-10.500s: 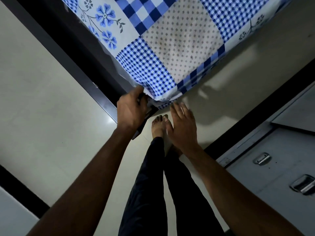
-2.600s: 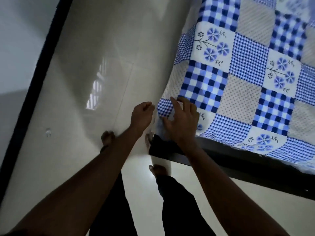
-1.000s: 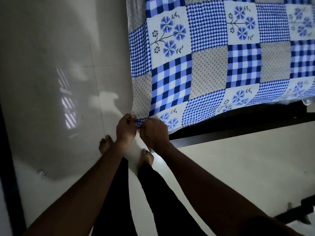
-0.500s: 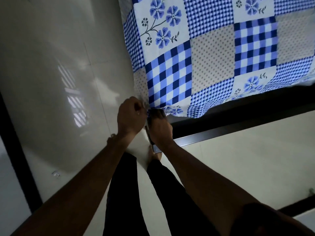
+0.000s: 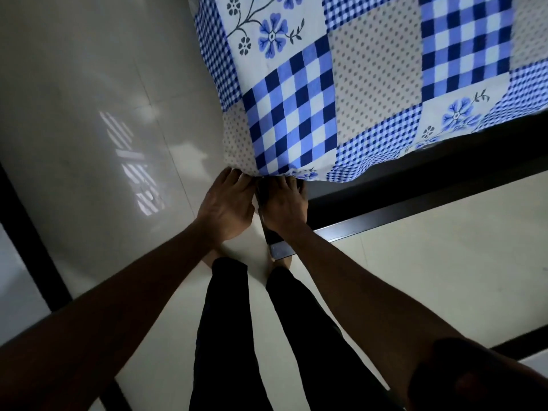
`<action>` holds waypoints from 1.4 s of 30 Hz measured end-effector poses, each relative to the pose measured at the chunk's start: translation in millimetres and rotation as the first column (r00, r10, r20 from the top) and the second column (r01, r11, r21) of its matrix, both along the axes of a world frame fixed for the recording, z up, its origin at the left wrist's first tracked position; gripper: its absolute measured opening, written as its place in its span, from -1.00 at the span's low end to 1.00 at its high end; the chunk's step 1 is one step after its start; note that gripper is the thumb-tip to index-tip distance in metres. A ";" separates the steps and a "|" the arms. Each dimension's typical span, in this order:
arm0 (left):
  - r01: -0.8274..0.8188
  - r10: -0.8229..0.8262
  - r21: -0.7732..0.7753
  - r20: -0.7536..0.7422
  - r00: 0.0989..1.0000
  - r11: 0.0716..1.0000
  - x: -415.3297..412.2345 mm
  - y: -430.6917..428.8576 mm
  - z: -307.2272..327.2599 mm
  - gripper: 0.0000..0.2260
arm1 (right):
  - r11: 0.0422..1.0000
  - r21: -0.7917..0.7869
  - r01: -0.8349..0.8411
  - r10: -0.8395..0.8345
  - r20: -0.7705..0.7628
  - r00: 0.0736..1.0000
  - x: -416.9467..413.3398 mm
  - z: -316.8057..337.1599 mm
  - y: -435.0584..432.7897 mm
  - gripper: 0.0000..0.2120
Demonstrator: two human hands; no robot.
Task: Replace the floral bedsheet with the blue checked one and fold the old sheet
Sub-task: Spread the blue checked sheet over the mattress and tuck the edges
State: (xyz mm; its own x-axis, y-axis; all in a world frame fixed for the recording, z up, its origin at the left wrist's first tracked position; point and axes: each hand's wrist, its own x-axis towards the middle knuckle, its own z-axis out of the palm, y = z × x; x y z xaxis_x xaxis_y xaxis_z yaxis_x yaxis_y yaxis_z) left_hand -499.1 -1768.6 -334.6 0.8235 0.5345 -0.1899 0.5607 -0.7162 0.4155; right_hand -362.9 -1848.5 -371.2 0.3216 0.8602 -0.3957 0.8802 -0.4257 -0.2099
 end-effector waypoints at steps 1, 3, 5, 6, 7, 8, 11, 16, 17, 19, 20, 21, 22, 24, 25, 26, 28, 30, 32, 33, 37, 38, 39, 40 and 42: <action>0.017 -0.016 0.012 -0.041 0.999 1.000 -0.3 -3.1 -1.8 -0.53 | 1.000 -0.005 0.004 -0.004 0.001 1.000 0.7 0.3 2.3 -0.59; 0.040 -0.037 0.025 -0.117 0.992 0.999 3.6 -6.7 -6.0 -0.48 | 1.000 -0.021 0.009 -0.009 0.000 1.000 4.5 -1.1 7.8 -0.59; 0.040 -0.034 0.041 -0.133 0.991 0.998 11.2 -5.7 -12.7 -0.47 | 1.000 -0.021 -0.009 0.009 0.003 1.000 9.8 -0.3 9.8 -0.59; 0.041 -0.034 0.052 -0.137 0.990 0.998 14.1 -3.4 -15.8 -0.47 | 1.000 0.001 -0.015 0.015 0.006 1.000 11.5 -0.2 10.7 -0.59; 0.047 -0.037 0.071 -0.135 0.990 0.996 15.9 -1.1 -19.5 -0.47 | 1.000 0.022 -0.009 0.008 0.005 1.000 12.2 -2.0 11.4 -0.59; 0.052 -0.040 0.088 -0.134 0.990 0.995 16.8 0.8 -22.0 -0.47 | 0.999 0.035 0.009 -0.009 0.001 1.000 12.6 -3.6 12.4 -0.57; 0.067 -0.051 0.150 -0.110 0.993 0.986 14.8 5.2 -27.6 -0.47 | 0.992 0.057 0.111 -0.110 -0.021 0.994 7.2 -9.7 16.4 -0.60; 0.046 -0.039 0.183 -0.040 0.998 0.982 13.2 10.2 -33.8 -0.45 | 0.971 0.146 0.188 -0.187 -0.022 0.982 -0.8 -19.0 17.9 -0.66; 0.050 -0.040 0.171 -0.063 0.997 0.984 11.9 10.3 -34.5 -0.43 | 0.966 0.157 0.203 -0.196 -0.063 0.979 -0.7 -17.5 16.1 -0.69; 0.069 -0.053 0.133 -0.119 0.991 0.989 11.2 9.8 -34.3 -0.36 | 0.960 0.184 0.209 -0.186 -0.134 0.973 1.9 -12.8 9.9 -0.70; 0.071 -0.055 0.113 -0.144 0.988 0.991 12.2 9.2 -33.1 -0.32 | 0.973 0.161 0.165 -0.145 -0.128 0.981 3.0 -9.0 4.3 -0.64; 0.066 -0.050 0.093 -0.164 0.985 0.993 13.5 8.5 -32.0 -0.28 | 0.989 0.116 0.092 -0.080 -0.105 0.991 3.0 -4.3 -2.5 -0.58; 0.056 -0.042 0.075 -0.180 0.983 0.996 14.9 7.7 -30.5 -0.25 | 0.997 0.070 0.021 -0.014 -0.088 0.996 2.1 -0.4 -9.9 -0.52; 0.051 -0.037 0.065 -0.200 0.979 0.997 16.1 6.7 -28.0 -0.23 | 0.999 0.003 -0.032 0.032 -0.094 0.995 -0.5 3.0 -20.0 -0.42; 0.061 -0.047 0.061 -0.211 0.976 0.996 16.0 7.2 -25.9 -0.22 | 1.000 -0.017 -0.013 0.011 -0.101 0.995 -0.7 3.8 -19.7 -0.40; 0.069 -0.055 0.055 -0.219 0.974 0.996 15.6 8.6 -23.8 -0.22 | 0.999 -0.040 0.016 -0.020 -0.102 0.995 0.1 4.8 -14.0 -0.41; 0.073 -0.059 0.063 -0.210 0.976 0.995 13.2 9.9 -22.0 -0.22 | 0.998 -0.048 0.049 -0.053 -0.085 0.995 2.3 4.7 2.9 -0.57; 0.064 -0.048 0.076 -0.201 0.978 0.995 13.4 9.9 -21.3 -0.24 | 0.999 -0.039 0.029 -0.032 -0.056 0.998 2.7 3.4 17.7 -0.73; 0.048 -0.035 0.064 -0.194 0.980 0.997 15.4 7.7 -20.2 -0.26 | 0.999 -0.048 0.025 -0.029 -0.075 0.997 3.6 4.4 21.3 -0.73; 0.039 -0.029 0.053 -0.195 0.980 0.998 15.6 6.3 -19.7 -0.26 | 0.997 -0.075 0.025 -0.031 -0.089 0.996 3.5 6.1 20.2 -0.70; -0.018 0.027 0.045 -0.191 0.981 0.999 13.8 -0.6 -21.4 -0.33 | 0.991 -0.132 -0.010 -0.002 -0.093 0.996 4.8 11.5 18.1 -0.68; -0.040 0.045 0.033 -0.161 0.986 0.999 12.6 -2.8 -23.2 -0.37 | 0.993 -0.115 -0.002 -0.007 -0.084 0.996 4.2 14.5 17.5 -0.68; -0.061 0.064 0.030 -0.121 0.991 0.998 11.8 -4.8 -25.5 -0.40 | 0.995 -0.098 0.013 -0.021 -0.086 0.996 2.8 17.6 15.4 -0.65; -0.079 0.081 0.025 -0.091 0.993 0.997 11.9 -7.0 -27.9 -0.43 | 0.994 -0.108 -0.002 -0.009 -0.105 0.994 2.2 21.5 12.5 -0.59; -0.094 0.096 0.019 -0.120 0.988 0.995 16.9 -8.6 -24.5 -0.41 | 0.981 -0.177 -0.085 0.057 -0.160 0.986 -1.2 32.2 2.4 -0.48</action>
State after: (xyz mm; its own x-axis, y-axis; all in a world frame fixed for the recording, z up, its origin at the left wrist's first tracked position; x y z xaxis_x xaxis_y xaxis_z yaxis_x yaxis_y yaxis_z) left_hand -482.2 -1777.2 -359.1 0.7404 0.6122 -0.2775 0.6719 -0.6624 0.3313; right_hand -364.0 -1846.1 -339.0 0.1858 0.7873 -0.5879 0.8728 -0.4071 -0.2693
